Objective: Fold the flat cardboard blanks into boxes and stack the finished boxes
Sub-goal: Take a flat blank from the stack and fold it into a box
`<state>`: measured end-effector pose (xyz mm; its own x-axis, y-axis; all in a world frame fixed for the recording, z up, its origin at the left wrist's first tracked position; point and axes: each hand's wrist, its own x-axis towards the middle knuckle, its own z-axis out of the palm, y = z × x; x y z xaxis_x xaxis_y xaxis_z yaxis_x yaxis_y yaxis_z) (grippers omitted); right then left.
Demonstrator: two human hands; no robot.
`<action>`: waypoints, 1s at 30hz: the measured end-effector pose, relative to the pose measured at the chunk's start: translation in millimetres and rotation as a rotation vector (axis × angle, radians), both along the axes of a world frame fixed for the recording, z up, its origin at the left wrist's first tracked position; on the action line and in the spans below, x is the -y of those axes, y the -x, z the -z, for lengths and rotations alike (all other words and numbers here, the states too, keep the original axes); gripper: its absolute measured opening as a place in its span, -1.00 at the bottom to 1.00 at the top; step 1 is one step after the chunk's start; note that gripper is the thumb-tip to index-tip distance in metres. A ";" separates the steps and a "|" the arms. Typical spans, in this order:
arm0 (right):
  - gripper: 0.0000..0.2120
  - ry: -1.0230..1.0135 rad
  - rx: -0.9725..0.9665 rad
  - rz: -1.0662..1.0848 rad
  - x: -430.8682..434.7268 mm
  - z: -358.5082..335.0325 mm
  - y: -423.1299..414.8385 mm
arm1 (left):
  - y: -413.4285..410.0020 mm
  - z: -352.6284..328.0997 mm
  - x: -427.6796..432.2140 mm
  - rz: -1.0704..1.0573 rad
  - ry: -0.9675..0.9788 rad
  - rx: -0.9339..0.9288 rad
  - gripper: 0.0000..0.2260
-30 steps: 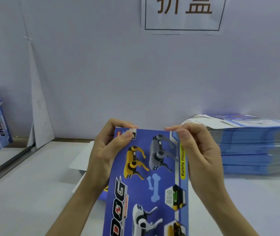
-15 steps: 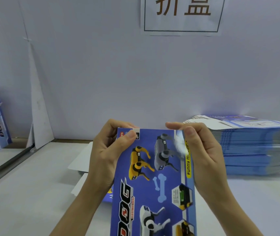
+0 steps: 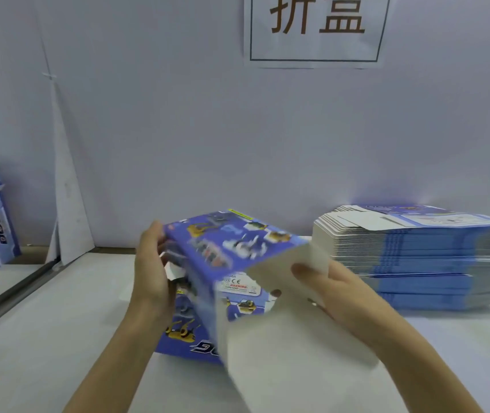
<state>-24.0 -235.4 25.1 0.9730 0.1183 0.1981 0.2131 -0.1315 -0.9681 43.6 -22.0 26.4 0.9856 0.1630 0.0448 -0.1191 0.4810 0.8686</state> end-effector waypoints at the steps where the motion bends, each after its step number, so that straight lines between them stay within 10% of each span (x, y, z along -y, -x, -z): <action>1: -0.77 -0.136 -0.029 0.078 -3.0 2.7 -3.7 | 1.6 -0.4 2.2 0.068 -0.034 0.045 -0.68; 5: -0.72 -0.478 -0.027 0.257 -15.3 11.0 -9.5 | 16.0 -1.0 13.4 0.428 -0.071 0.140 -0.18; 9: -0.72 -0.286 0.064 0.279 -40.0 17.3 -6.1 | 31.0 10.1 41.2 0.641 -0.425 0.254 -0.23; 12: -0.33 -0.192 0.129 0.182 -42.6 13.7 -2.5 | 43.0 18.2 51.3 0.486 -0.677 0.422 0.03; 15: -0.69 -0.173 0.108 0.148 -39.6 5.1 -0.6 | 56.6 14.9 51.3 0.271 -0.870 0.582 0.16; 21: -0.70 -0.201 0.098 0.222 -42.3 2.9 4.6 | 63.4 3.0 47.7 -0.120 -0.725 0.746 -0.73; 26: -0.22 -0.293 -0.024 0.276 -22.4 -5.5 0.6 | 46.9 -5.0 31.8 -0.239 -0.717 0.617 -0.72; 30: 0.13 -0.219 0.065 0.466 -10.6 -8.0 0.6 | 34.0 -13.9 6.8 -0.518 -1.040 0.877 -0.85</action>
<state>-24.6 -224.7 33.1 0.8973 -0.3758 0.2315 0.2408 -0.0228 -0.9703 9.6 -28.8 40.3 0.4225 0.0038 0.9064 -0.7451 -0.5679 0.3497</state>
